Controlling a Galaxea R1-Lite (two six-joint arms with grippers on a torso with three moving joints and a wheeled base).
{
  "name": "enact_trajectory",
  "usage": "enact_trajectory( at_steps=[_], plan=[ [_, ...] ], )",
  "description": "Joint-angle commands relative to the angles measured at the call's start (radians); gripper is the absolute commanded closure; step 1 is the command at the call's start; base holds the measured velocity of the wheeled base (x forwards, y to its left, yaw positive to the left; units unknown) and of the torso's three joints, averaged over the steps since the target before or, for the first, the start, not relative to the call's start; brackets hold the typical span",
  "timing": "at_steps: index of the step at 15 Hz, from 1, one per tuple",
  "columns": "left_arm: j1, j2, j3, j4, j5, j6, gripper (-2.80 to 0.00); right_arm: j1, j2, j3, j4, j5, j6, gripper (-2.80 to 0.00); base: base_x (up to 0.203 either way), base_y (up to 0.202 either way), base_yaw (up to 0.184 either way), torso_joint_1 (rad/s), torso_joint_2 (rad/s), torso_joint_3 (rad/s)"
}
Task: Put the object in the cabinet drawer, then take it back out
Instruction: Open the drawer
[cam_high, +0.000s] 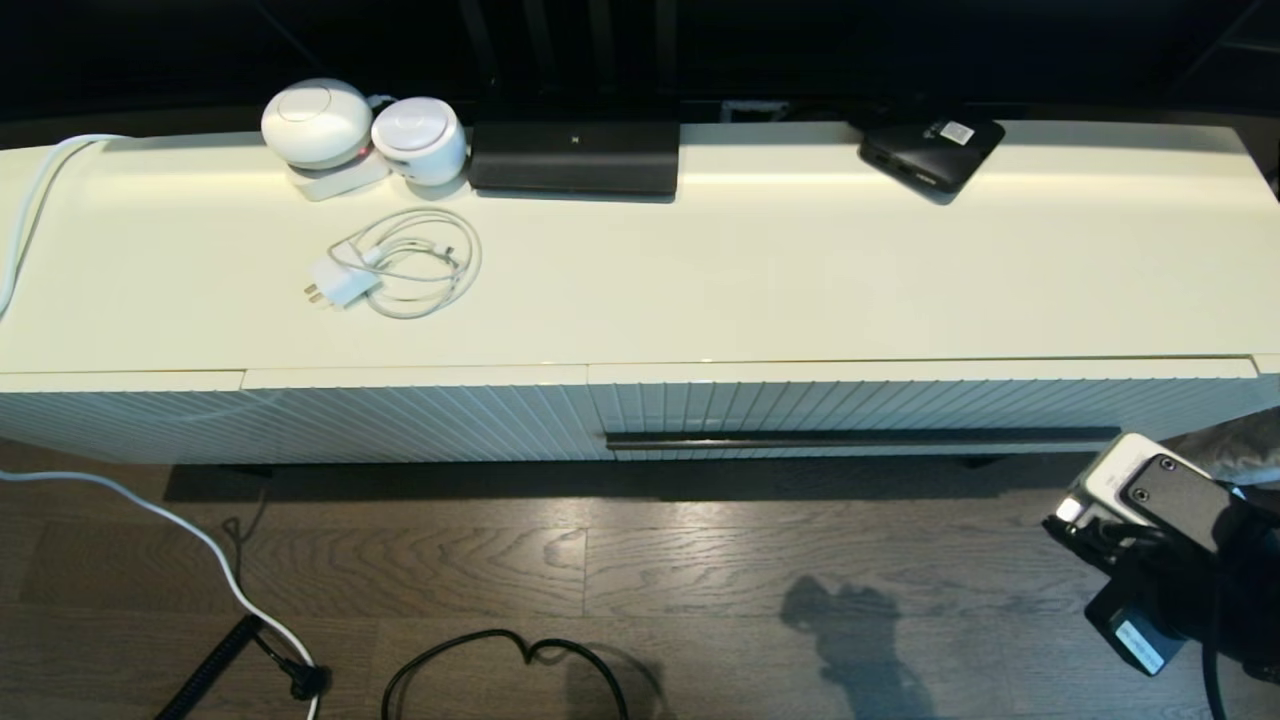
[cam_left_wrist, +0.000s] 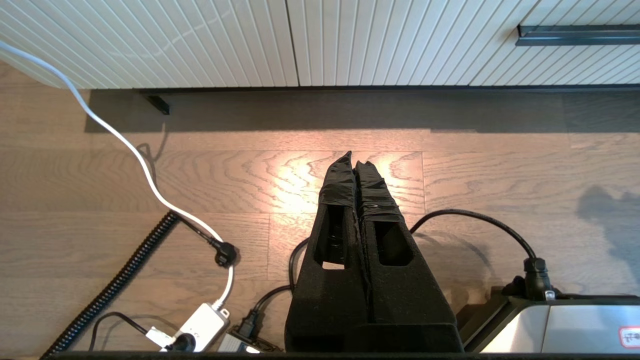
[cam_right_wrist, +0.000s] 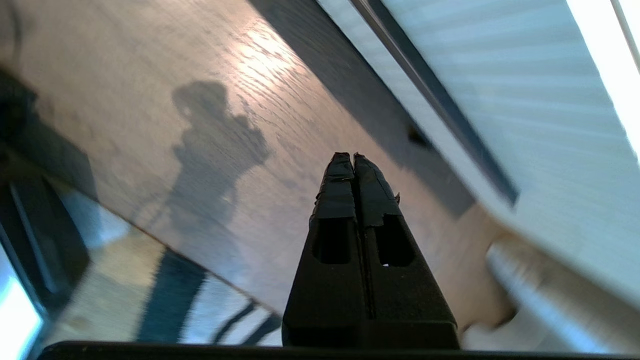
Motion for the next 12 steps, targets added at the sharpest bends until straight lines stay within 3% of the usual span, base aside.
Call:
enact_trajectory(
  at_steps=[1,5,7,10,12],
  plan=[
    [0.000,-0.001,0.000,0.000,0.000,0.000,0.00,0.002,0.018,0.008,-0.011,0.051,-0.143,0.00,0.000,0.000,0.000,0.000,0.00,0.000],
    [0.000,-0.001,0.000,0.000,0.000,0.000,0.00,-0.004,0.040,0.039,-0.008,0.137,-0.402,0.00,0.000,0.000,0.000,0.000,0.00,0.000],
    [0.000,-0.002,0.000,0.000,0.000,0.000,0.00,-0.008,0.101,0.015,-0.054,0.154,-0.454,0.00,0.000,0.000,0.000,0.000,0.00,0.000],
    [0.000,-0.001,0.000,0.000,0.000,0.000,0.00,-0.018,0.211,-0.035,-0.233,0.162,-0.488,0.00,0.000,0.000,0.000,0.000,0.00,0.000],
    [0.000,-0.001,0.000,0.000,0.000,0.000,0.00,-0.019,0.230,-0.043,-0.280,0.172,-0.583,0.00,0.000,0.000,0.000,0.000,0.00,0.000]
  ],
)
